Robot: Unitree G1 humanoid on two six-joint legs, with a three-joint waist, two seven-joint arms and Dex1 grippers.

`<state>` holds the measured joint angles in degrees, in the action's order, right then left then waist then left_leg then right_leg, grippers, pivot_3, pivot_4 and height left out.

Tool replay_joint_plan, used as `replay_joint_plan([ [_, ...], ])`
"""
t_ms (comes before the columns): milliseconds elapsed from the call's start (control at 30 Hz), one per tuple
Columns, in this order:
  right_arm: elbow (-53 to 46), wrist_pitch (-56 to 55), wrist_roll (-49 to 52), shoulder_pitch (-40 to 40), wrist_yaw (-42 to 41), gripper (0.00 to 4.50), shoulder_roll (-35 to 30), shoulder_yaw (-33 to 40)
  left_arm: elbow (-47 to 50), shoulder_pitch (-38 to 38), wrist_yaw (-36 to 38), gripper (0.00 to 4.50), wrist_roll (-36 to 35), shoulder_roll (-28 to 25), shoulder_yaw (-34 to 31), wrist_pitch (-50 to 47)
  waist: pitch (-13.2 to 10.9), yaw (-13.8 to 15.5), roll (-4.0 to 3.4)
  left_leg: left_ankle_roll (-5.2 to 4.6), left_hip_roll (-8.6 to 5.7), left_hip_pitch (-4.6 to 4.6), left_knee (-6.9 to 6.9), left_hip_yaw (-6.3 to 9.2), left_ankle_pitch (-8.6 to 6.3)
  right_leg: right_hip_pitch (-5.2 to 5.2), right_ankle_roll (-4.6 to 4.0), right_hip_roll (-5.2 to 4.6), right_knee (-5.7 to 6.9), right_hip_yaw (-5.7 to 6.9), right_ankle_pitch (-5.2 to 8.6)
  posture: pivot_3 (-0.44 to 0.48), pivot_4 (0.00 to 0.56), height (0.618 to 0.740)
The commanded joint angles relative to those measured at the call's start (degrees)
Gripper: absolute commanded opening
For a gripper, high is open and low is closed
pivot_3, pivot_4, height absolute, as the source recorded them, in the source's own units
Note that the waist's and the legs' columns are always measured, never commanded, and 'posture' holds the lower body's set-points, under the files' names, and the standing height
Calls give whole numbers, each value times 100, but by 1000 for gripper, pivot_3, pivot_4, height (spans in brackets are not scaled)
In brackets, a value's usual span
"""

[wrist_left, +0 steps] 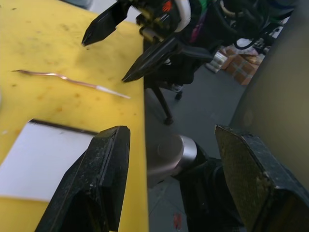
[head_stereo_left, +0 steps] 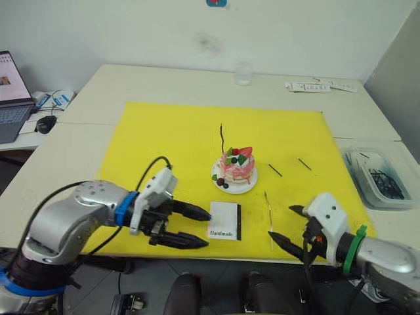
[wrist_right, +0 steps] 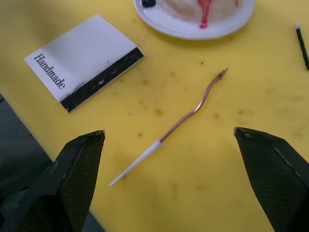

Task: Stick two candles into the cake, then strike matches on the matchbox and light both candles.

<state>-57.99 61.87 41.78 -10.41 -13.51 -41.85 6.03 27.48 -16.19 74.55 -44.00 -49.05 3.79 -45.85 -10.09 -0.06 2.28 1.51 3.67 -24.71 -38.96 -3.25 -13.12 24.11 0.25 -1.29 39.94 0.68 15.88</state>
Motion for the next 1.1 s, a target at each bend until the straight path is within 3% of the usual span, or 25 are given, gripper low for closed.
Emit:
replay_joint_plan([
  [33, -189, 315, 8, 48, 441, 4500, 292, -143, 181, -115, -52, 3130, -103, 42, 69, 25, 1, -1, 1, -1, 1, 1, 0, 4, 1, 0, -1, 1, 0, 0, 0, 0, 150, 684],
  [267, -114, 733, -79, 214, 745, 4500, 642, -532, 309, -65, -231, 3130, -110, 93, 121, 75, 1, -2, -1, -1, -1, -6, 5, 1, -1, 5, 20, 16, -1, -1, -7, 0, 150, 684],
  [333, -89, 830, -99, 227, 800, 4122, 703, -602, 397, -20, -309, 3179, -147, 100, 104, 60, 1, -2, -1, -1, -1, -7, 8, 2, -2, 7, 23, 16, -2, 0, -4, 0, 150, 684],
  [733, 34, 1665, 267, 494, 931, 35, 1530, -223, 341, -49, -480, 3179, -141, 143, 140, 101, 2, -2, 0, -1, 0, -5, 12, 6, -2, 5, 24, 17, 0, 3, -2, 0, 150, 684],
  [1000, -94, 2452, 723, 727, 757, 35, 2066, 800, 194, -79, -443, 3179, -80, 138, 154, 183, 2, -2, -1, -1, 0, -6, 12, 4, -2, 6, 25, 17, 0, 2, -3, 0, 150, 684],
  [1100, -188, 2684, 1234, 873, 249, 35, 1509, 1585, 258, -2, -418, 3179, -140, 78, 95, 176, 1, -2, -2, -1, -1, -6, 12, 5, -2, 6, 25, 17, 0, 3, -3, 0, 150, 684],
])
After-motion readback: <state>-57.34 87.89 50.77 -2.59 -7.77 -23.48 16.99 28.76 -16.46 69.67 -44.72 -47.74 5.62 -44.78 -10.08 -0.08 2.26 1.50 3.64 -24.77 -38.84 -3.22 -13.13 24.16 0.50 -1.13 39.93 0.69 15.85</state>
